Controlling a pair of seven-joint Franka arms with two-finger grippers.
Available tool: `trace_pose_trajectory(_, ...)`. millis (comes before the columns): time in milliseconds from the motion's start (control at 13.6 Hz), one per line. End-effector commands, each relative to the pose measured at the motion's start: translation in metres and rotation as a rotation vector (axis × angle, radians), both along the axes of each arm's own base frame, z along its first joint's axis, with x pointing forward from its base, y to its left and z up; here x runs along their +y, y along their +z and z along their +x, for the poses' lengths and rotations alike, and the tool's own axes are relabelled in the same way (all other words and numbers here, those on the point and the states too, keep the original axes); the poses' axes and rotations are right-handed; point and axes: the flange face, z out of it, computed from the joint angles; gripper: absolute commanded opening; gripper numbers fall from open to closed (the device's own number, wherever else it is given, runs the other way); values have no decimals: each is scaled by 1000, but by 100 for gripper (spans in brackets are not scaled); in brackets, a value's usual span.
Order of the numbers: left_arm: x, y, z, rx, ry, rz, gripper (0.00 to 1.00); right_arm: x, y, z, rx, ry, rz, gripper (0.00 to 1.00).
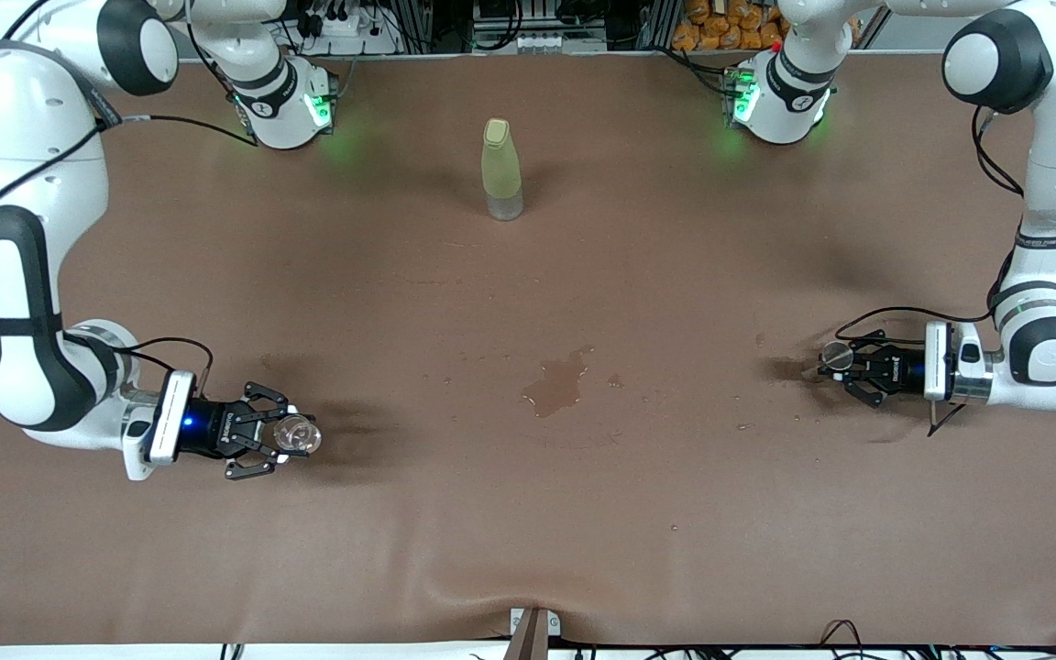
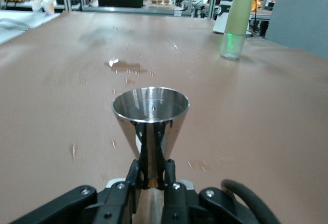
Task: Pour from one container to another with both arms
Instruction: 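Lift the beaker and jigger, bringing both grippers toward the table middle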
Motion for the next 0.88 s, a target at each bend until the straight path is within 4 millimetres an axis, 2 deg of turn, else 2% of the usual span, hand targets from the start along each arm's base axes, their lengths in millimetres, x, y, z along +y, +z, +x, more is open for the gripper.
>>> trace_pose_trajectory(0,-54,34,25,-81,-65,-70,0,28,14,-19,52,-83,30,28)
trace_pose_trajectory(74,-68,48,38,-129,-74,-64,0,42,23,-19,41,-87,21,28)
trace_pose_trajectory(147,-77,54,46,-157,-69,-46,0,61,26,-24,49,-102,25,28)
trace_pose_trajectory(295,-106,63,57,-189,-36,-85,0,111,36,-51,81,-180,47,28)
trace_pose_trajectory(442,-137,63,64,-207,-5,-93,0,167,51,-85,97,-251,48,27)
trace_pose_trajectory(516,-153,62,67,-213,6,-99,0,195,52,-97,90,-260,61,28)
trace_pose_trajectory(663,-176,62,73,-226,54,-113,0,240,47,-115,93,-216,69,28)
trace_pose_trajectory(737,-188,65,76,-235,75,-113,0,261,47,-126,101,-212,61,28)
trace_pose_trajectory(811,-199,64,78,-238,104,-111,0,274,46,-134,109,-231,37,28)
